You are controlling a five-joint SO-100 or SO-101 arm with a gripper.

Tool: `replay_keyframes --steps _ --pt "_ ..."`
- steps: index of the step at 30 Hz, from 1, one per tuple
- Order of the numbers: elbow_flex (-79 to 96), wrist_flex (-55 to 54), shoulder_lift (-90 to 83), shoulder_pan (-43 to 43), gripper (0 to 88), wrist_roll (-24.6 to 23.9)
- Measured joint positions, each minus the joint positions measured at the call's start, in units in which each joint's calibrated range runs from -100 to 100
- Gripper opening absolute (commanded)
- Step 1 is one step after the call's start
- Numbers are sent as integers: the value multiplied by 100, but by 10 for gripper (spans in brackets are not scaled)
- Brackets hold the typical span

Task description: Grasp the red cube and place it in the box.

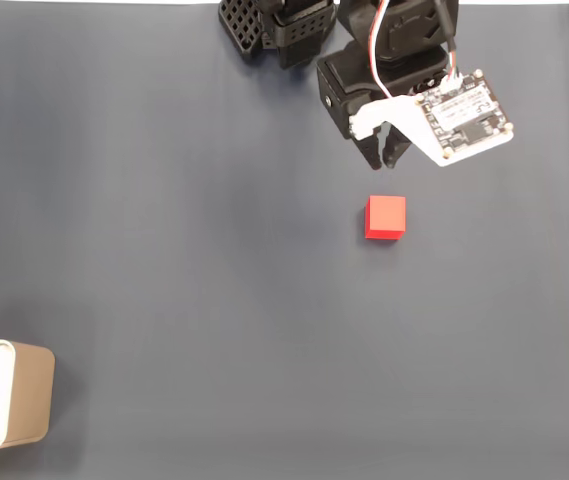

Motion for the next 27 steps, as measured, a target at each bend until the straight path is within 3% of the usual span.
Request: replay_keyframes --steps 3,14,27 --pt "325 -247 -130 -67 8 49" --pt "1139 -955 -373 -104 167 278" --pt "1935 -1567 -556 -104 263 435"
